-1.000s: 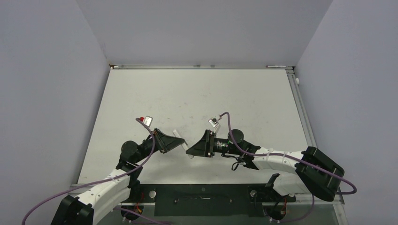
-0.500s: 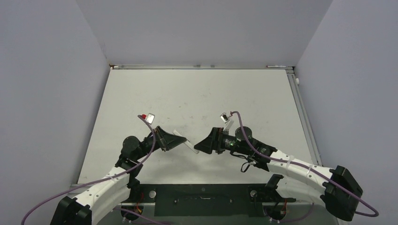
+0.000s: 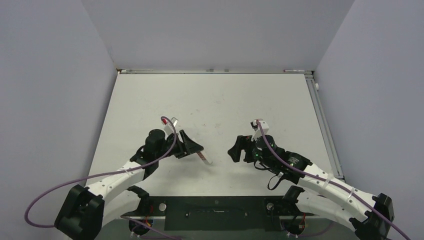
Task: Load the batteries into the remote control
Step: Turn over the remote control at the center of the board.
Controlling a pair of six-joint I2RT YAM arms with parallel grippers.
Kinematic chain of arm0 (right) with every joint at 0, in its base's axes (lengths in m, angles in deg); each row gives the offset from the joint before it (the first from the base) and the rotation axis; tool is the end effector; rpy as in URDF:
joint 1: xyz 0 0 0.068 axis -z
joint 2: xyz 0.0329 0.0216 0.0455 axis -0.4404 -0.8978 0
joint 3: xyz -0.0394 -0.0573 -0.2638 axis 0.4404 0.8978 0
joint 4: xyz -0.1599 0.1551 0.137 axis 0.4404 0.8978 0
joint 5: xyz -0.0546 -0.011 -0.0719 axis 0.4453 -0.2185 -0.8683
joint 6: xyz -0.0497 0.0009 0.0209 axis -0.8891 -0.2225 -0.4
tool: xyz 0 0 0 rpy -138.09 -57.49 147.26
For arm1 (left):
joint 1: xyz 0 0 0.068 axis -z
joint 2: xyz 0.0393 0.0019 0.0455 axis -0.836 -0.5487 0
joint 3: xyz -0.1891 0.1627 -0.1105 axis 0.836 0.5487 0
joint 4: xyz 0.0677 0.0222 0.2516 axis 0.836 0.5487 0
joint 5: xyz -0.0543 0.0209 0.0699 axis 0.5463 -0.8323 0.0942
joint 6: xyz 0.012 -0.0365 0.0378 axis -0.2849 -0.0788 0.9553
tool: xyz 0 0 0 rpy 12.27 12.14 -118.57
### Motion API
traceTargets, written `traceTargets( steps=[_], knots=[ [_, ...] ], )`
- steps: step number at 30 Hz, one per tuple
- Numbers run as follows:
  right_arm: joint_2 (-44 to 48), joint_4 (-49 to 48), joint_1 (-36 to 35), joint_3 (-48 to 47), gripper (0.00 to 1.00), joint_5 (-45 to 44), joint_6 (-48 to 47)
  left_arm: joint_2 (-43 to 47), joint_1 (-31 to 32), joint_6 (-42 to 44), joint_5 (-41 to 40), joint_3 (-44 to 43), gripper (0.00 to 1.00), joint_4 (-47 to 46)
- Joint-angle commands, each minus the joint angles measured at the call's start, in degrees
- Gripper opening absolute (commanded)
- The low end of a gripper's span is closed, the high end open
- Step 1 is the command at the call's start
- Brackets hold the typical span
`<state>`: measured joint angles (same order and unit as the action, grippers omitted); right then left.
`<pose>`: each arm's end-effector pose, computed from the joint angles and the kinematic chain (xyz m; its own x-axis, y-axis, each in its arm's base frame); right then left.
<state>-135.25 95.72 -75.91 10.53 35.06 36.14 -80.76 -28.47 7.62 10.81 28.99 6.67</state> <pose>0.1213 0.1423 0.2562 -0.7471 0.1229 -0.6532 -0.3506 0.7621 0.5443 0.1699 -0.1098 0.1920 -0.8379 -0.3902 -0.3815 0.1789 0.4641 -0.8675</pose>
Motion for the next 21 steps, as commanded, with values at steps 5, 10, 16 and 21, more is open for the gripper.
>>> traceTargets(
  steps=[5,10,16,21],
  knots=[
    [1.68,9.53,0.56,-2.56,0.79,-13.21,-2.94,-14.90,5.77,7.61,-8.54,-13.25,0.00,14.73],
    [2.33,10.49,0.57,-1.54,0.79,-15.66,-2.43,-22.70,8.72,9.16,-12.53,-20.67,0.00,22.89],
    [1.79,10.43,0.61,-0.64,0.79,-16.95,-2.26,-29.73,10.23,10.35,-14.48,-27.35,0.07,28.11],
    [1.16,8.52,0.58,0.18,0.79,-16.74,-2.22,-34.51,11.49,10.74,-14.99,-30.76,0.28,29.40]
  ],
)
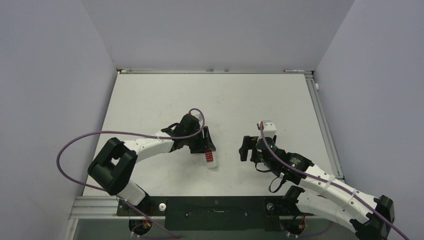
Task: Load the batteries into the remote control
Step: Turn over the remote control at the center of the board.
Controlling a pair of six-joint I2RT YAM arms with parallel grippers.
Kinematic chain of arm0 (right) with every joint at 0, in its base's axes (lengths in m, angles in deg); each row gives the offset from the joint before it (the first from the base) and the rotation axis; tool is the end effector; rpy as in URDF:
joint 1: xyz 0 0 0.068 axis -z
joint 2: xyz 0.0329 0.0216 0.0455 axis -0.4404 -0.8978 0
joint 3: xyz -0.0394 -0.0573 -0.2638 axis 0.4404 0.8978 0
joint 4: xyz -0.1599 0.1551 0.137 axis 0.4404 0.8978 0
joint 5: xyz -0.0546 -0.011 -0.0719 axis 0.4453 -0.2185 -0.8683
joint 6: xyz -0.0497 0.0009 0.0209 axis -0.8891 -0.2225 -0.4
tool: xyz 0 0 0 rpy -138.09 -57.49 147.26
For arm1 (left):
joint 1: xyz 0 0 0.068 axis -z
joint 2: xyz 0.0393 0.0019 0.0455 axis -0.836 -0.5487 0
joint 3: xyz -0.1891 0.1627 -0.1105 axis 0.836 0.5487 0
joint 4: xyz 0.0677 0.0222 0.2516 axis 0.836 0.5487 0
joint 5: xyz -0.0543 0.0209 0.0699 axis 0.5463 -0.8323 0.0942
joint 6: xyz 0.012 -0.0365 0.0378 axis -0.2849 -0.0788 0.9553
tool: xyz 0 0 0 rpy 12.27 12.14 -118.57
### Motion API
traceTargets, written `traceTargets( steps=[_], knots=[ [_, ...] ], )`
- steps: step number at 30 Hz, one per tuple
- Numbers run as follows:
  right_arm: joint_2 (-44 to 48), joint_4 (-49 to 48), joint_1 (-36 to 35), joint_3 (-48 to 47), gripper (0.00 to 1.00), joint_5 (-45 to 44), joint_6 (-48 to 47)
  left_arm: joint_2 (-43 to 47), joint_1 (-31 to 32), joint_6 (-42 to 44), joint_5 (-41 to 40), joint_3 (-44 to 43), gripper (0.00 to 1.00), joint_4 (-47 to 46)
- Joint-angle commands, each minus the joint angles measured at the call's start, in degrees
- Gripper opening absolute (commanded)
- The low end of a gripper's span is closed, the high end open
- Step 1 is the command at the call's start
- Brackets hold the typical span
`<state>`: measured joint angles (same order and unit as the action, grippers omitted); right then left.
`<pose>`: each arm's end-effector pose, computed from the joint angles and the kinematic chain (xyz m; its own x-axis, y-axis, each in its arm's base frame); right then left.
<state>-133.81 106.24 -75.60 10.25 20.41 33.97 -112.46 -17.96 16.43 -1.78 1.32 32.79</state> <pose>0.1185 0.1236 0.2465 -0.7016 0.0983 -0.7058 -0.2054 0.9205 0.3324 0.2285 -0.1950 0.1743 -0.9478 -0.1542 -0.2792 0.0446 0.8027 -0.5947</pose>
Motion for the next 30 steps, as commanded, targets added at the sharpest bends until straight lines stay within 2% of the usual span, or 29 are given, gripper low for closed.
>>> traceTargets(
  steps=[1,9,15,17,24,30],
  knots=[
    [-0.44,-2.24,0.32,0.50,0.79,-2.16,-0.06,-3.45,1.18,1.90,-2.57,-3.43,0.31,3.23],
    [-1.10,-2.86,0.26,0.14,0.81,-3.53,-0.67,-5.96,1.97,1.77,-3.54,-4.97,0.47,3.39],
    [-2.18,-1.84,0.26,-1.62,0.81,-4.19,-2.29,-4.87,2.10,1.84,-3.65,-5.11,0.65,3.29],
    [-1.58,-1.44,0.29,-1.86,0.81,-4.74,-2.46,-4.11,2.17,1.84,-3.74,-4.90,0.73,3.21],
    [1.63,-0.30,0.32,-3.46,0.82,-6.44,-3.04,0.80,2.27,2.58,-3.09,-4.85,0.88,3.41],
    [1.51,2.16,0.31,-6.64,0.82,-9.14,-3.09,7.93,2.26,5.10,-4.94,-5.19,0.91,6.28]
  ],
)
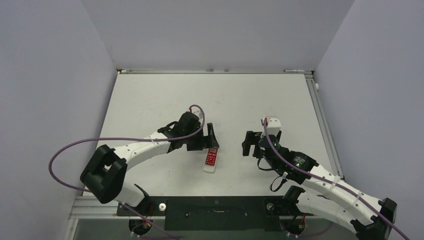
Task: Load the batteries into the remote control
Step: Turn over the remote control at the center of the board, then reset both arms
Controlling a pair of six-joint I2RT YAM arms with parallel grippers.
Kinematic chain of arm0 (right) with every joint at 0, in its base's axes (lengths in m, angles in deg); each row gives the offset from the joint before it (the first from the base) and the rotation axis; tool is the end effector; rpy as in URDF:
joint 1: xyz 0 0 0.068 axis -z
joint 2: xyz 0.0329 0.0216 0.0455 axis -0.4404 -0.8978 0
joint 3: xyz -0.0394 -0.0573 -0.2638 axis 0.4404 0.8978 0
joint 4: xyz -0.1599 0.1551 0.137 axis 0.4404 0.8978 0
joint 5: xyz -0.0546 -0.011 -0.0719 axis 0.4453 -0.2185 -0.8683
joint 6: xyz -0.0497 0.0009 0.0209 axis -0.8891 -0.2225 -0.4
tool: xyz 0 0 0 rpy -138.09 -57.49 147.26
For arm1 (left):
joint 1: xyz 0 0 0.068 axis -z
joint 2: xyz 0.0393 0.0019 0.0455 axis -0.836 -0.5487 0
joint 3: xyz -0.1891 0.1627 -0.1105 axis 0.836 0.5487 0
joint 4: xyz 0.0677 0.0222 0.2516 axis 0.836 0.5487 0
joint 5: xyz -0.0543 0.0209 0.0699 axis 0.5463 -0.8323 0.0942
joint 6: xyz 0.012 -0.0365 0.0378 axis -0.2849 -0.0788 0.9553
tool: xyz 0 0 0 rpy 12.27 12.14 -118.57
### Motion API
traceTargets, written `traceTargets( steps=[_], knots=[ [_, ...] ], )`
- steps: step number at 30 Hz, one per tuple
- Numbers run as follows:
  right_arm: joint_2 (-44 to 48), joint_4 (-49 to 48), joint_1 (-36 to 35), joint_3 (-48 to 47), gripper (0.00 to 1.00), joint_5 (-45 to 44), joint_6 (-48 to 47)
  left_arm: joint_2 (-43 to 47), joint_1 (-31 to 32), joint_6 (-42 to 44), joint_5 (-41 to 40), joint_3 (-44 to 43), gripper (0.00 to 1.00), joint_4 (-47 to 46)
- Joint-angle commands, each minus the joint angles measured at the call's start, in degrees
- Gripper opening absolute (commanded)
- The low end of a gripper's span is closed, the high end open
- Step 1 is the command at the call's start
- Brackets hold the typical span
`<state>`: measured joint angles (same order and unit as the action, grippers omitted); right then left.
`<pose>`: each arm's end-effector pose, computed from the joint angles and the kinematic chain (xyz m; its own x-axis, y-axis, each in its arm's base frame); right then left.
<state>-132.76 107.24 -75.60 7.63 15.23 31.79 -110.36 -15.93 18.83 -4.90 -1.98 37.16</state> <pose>0.1192 0.1197 0.2637 -0.6325 0.1084 -0.7670 -0.1885 0.9388 0.2882 0.2244 -0.2030 0.1962 -0.9320 -0.1129 -0.3445 0.1083 0.8203 -0.5616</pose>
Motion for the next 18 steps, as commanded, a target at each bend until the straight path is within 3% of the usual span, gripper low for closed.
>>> traceTargets(
  steps=[1,3,18],
  knots=[
    [0.46,1.65,0.27,-4.57,0.82,-4.86,-0.99,7.10,0.20,3.11,-2.34,-1.89,0.91,2.60],
    [0.77,2.38,0.28,-5.84,0.82,-6.03,-1.34,10.08,0.15,4.09,-3.98,-2.01,0.97,4.28],
    [7.63,4.40,0.33,-10.51,0.81,-11.21,-3.24,35.51,0.07,16.24,-16.05,-7.32,0.96,21.21]
  ],
)
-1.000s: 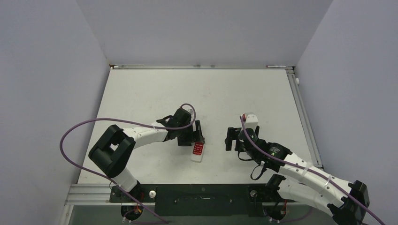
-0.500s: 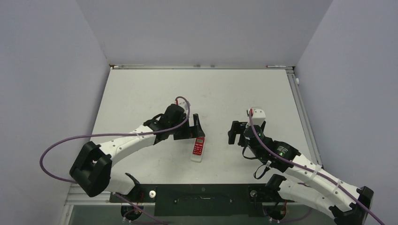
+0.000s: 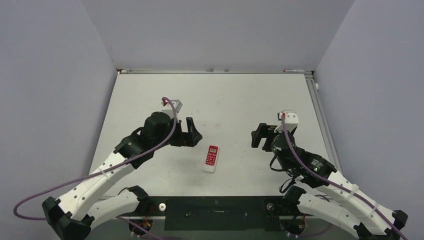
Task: Load the batteries into the remote control
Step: Reset both arms
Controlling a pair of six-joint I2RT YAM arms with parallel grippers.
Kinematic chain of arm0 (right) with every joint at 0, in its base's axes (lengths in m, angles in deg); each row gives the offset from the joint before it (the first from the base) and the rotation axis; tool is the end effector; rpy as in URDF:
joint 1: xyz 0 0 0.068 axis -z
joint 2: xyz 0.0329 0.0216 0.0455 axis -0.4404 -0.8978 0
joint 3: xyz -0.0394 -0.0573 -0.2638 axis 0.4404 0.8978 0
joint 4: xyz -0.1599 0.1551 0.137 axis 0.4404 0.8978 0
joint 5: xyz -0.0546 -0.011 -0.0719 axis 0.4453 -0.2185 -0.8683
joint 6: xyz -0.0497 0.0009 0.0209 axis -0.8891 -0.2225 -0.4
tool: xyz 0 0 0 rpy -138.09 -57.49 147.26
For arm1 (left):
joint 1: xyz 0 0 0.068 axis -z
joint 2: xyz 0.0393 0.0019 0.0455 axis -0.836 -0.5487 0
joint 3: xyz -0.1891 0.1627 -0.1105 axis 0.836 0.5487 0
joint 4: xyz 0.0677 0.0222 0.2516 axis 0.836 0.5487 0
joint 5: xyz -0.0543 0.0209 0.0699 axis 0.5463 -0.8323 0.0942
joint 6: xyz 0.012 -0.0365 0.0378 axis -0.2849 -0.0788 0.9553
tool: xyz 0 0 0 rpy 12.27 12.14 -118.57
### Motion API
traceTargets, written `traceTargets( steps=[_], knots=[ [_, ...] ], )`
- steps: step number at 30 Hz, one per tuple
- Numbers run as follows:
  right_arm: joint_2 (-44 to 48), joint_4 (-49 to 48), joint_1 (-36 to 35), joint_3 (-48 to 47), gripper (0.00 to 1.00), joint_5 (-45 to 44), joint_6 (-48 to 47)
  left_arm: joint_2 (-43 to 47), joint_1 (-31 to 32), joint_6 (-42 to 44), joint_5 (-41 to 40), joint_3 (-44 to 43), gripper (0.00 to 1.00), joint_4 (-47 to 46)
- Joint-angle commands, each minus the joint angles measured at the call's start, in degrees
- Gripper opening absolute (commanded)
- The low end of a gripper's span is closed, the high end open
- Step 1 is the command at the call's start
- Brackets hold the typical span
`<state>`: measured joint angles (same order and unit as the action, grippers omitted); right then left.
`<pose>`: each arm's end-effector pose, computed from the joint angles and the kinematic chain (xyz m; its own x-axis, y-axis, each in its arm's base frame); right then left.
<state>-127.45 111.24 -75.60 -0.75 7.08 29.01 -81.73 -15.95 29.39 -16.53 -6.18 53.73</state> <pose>0.1080 0.0996 0.3203 -0.4681 0.1923 -0.8625 -0.1520 0.9440 0.2929 0.1632 -0.1406 0.3186 -0.7168 -0.1306 -0.6849 0.2969 0.8316 -0.4693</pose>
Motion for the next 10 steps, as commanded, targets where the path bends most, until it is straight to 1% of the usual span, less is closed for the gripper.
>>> traceTargets(
  steps=[1,4,6,7,8,10],
  knots=[
    [3.08,0.11,0.30,-1.86,0.81,-3.00,-0.45,8.58,0.10,6.45,-5.18,-3.15,0.96,5.22],
    [4.79,-0.28,0.32,-0.96,0.81,-2.62,-0.49,13.34,0.05,8.06,-6.89,-2.88,0.96,6.94],
    [5.95,-0.24,0.24,-0.76,0.75,0.82,-2.42,15.58,0.05,8.54,-6.75,-2.33,0.96,7.60],
    [6.87,-0.97,0.18,-0.28,0.74,1.62,-2.48,16.49,0.02,8.61,-6.49,-2.05,0.96,7.79],
    [7.92,-1.86,0.17,0.30,0.75,1.36,-2.16,17.20,0.09,8.62,-6.26,-1.75,0.96,7.89],
    [8.62,-2.33,0.28,0.58,0.81,-0.56,-1.33,18.01,0.07,8.41,-6.08,-1.09,0.96,8.21]
  ],
)
